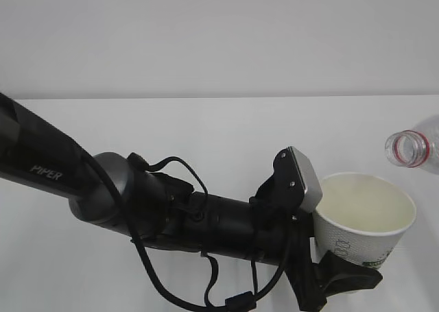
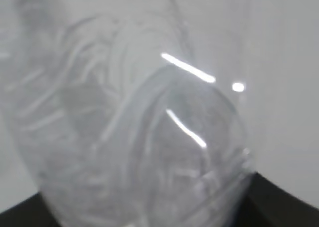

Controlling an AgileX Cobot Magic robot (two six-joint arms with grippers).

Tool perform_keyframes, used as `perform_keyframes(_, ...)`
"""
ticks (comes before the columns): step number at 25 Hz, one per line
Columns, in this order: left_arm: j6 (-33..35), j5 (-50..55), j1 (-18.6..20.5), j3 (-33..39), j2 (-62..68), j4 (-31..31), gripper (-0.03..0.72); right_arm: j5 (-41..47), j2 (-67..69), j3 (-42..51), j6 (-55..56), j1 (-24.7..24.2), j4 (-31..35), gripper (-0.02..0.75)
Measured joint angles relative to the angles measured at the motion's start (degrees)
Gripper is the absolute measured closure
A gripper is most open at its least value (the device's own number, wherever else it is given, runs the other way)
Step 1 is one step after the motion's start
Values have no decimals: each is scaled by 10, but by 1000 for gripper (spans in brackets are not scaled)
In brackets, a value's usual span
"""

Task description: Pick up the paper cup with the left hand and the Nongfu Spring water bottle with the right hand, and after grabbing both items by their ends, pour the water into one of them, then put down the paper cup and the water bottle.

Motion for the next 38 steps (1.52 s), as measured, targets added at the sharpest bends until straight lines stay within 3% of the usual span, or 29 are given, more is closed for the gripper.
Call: perform_keyframes(38,-1,0,0,0,0,0,171,-24,0,0,-64,0,0,292)
